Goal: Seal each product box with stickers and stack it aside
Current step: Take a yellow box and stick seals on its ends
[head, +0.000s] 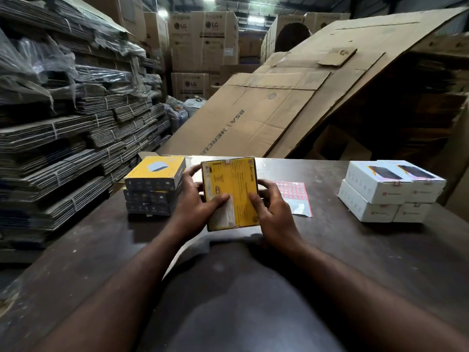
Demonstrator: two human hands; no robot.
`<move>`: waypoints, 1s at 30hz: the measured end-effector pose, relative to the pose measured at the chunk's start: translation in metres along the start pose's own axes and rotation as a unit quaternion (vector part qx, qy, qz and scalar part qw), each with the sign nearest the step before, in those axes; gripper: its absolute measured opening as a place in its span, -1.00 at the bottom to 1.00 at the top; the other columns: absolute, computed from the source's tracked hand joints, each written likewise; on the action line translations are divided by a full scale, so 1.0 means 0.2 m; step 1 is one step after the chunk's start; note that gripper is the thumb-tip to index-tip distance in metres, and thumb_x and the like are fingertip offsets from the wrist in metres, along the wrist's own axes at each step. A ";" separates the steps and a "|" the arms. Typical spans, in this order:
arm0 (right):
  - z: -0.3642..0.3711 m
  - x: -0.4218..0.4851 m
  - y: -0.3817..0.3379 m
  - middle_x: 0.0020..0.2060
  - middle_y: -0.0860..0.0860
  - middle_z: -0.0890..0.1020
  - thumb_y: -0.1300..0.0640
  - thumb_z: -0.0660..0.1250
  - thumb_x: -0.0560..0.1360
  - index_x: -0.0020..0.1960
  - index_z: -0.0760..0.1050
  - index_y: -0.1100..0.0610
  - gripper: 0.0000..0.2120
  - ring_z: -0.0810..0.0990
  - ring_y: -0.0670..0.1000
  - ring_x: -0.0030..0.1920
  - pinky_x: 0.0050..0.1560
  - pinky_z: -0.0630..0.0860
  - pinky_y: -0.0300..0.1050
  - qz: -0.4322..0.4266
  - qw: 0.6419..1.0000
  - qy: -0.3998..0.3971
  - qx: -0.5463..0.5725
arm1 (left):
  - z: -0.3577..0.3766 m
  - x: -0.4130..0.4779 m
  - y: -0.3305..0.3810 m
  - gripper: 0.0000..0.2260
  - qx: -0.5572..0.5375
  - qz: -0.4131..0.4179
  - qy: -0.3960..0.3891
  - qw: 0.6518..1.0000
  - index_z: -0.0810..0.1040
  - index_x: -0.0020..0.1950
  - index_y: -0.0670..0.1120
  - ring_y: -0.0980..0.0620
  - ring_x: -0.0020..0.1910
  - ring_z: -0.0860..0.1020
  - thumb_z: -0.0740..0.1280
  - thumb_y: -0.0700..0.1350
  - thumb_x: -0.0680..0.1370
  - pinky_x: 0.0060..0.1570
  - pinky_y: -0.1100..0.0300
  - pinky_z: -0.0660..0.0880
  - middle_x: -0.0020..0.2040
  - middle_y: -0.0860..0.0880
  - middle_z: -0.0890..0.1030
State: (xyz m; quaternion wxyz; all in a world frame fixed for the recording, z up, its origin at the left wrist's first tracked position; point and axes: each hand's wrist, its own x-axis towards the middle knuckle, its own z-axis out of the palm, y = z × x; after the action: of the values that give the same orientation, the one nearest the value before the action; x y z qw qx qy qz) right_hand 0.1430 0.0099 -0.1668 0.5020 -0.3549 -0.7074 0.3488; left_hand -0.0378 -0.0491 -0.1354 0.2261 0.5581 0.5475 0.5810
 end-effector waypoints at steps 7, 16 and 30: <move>0.03 -0.02 -0.03 0.48 -0.01 0.41 0.00 0.25 0.65 0.52 0.32 0.05 -0.54 0.60 0.01 0.19 0.14 0.48 -0.28 -0.055 0.996 -0.004 -0.074 | -0.01 0.03 -0.01 -0.55 -0.098 -0.150 0.031 0.983 0.18 0.30 0.01 0.01 -0.06 0.64 0.41 -0.14 0.60 -0.13 0.11 0.64 0.08 -0.09 0.56; 0.03 -0.03 -0.01 0.47 0.04 0.33 -0.11 0.40 0.47 0.42 0.39 0.11 -0.40 0.35 -0.10 0.43 0.18 0.41 -0.45 -0.137 0.986 -0.070 -0.073 | -0.04 0.06 0.02 -0.77 -0.146 -0.180 0.076 0.970 0.51 0.28 -0.11 -0.01 -0.03 0.63 0.33 -0.24 0.62 -0.22 0.13 0.60 0.20 -0.15 0.60; -0.02 -0.01 0.01 -0.05 -0.08 0.65 -0.21 0.42 0.43 0.12 0.51 -0.01 -0.62 0.65 -0.06 -0.07 -0.06 0.61 0.05 -0.073 0.996 0.026 -0.047 | -0.02 -0.02 0.00 -0.53 0.041 0.100 -0.086 0.990 0.60 0.14 0.14 0.16 0.38 0.51 0.59 -0.27 0.37 0.28 0.00 0.56 0.42 0.02 0.51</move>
State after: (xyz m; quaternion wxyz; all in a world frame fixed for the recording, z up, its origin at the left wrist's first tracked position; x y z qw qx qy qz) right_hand 0.1474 0.0097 -0.1689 0.5270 -0.3338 -0.7340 0.2685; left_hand -0.0409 -0.0540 -0.1362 0.1899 0.6667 0.4909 0.5278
